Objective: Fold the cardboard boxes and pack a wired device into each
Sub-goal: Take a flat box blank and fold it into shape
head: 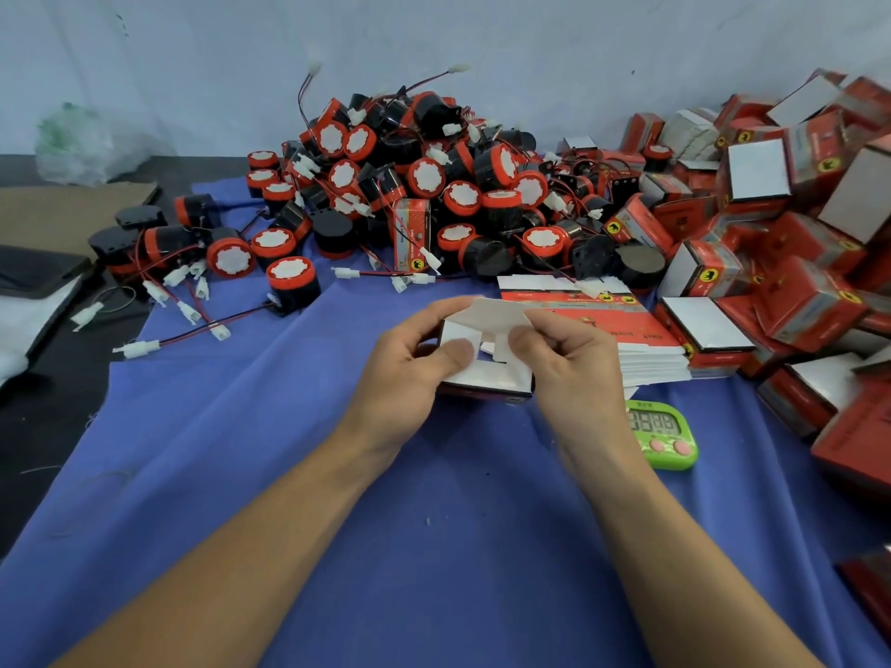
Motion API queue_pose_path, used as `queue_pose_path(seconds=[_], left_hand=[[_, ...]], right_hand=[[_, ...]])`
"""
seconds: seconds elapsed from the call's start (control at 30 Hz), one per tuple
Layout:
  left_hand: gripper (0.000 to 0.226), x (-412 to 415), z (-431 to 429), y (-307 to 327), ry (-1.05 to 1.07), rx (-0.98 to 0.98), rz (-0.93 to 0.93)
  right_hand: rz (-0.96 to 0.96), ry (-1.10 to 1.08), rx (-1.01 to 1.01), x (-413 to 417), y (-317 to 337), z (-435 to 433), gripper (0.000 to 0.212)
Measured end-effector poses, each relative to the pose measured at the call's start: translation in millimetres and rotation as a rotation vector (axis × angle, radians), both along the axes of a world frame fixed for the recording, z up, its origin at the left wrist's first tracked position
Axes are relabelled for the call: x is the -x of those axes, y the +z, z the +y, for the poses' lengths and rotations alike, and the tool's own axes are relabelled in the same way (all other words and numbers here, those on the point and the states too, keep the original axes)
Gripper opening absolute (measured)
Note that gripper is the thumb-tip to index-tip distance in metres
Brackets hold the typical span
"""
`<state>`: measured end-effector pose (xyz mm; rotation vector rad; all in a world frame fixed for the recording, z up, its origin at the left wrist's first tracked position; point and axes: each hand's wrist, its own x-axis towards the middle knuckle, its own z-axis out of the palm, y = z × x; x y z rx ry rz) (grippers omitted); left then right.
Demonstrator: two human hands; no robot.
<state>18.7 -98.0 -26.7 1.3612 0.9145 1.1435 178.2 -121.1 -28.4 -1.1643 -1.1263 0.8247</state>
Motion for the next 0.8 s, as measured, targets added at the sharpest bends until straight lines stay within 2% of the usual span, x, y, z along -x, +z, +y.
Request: queue_pose_path(seconds=[0.07, 0.1, 0.27, 0.4, 0.47, 0.53, 0.63, 0.8], left_hand=[[0.05, -3, -2, 1, 0.028, -0.026, -0.036], [0.051, -4, -2, 1, 0.042, -0.046, -0.037], [0.045, -1, -1, 3, 0.056, -0.044, -0.077], [0.05, 5, 3, 2, 0.066, -0.05, -0.037], [0.04, 8, 3, 3, 0.006, -0.065, -0.041], [0.039, 8, 2, 4, -0.053, -0.07, -0.025], [0.037, 4, 4, -1, 0.009, -0.145, 0.103], [0.051, 4, 1, -4, 0.139, -0.249, 0.262]], right_hand=[[0.113, 0.109, 0.021, -1, 2, 0, 0.045], [0.142, 0.158, 0.037, -2, 3, 0, 0.049], [0.166, 0.229, 0.083, -7, 9, -2, 0.048], [0.076, 0.259, 0.031, -5, 10, -6, 0.026], [0.004, 0.201, 0.02, -5, 8, -6, 0.019], [-0.059, 0.1, 0.022, -4, 5, -7, 0.022], [-0.185, -0.026, -0.014, -2, 2, -7, 0.023], [-0.313, -0.058, 0.011, 0, 2, -5, 0.032]])
